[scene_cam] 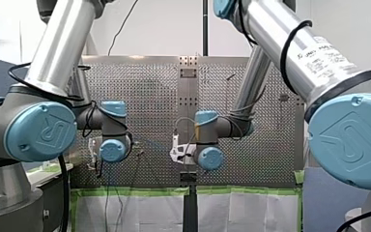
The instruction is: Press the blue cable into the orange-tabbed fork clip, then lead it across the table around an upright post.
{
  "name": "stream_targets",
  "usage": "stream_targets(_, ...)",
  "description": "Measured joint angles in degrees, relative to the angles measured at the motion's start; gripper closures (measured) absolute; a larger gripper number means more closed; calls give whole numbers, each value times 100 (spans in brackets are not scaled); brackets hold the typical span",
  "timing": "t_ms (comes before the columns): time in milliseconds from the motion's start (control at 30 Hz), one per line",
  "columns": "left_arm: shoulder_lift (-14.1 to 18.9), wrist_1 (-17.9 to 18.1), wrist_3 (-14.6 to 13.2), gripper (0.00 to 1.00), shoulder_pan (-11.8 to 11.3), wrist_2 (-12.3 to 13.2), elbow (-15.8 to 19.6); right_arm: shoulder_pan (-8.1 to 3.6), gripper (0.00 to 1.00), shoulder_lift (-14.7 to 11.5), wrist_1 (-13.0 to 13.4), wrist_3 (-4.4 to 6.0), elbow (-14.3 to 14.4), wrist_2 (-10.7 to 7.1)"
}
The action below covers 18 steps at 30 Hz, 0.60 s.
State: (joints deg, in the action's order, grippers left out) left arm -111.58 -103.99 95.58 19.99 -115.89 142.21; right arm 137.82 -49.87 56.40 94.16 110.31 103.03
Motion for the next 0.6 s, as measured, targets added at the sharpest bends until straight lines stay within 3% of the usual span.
stream_targets(233, -299, 56, 28, 100, -83, 9, -59, -128, 100, 79, 51, 16, -126, -7)
stream_targets(467, -686, 343, 109, 100, -168, 57, -414, -270, 100, 93, 31, 15, -255, -52)
stream_targets(600, -886, 327, 78, 100, -208, 73, -613, -363, 100, 126, 23, 11, -273, -107)
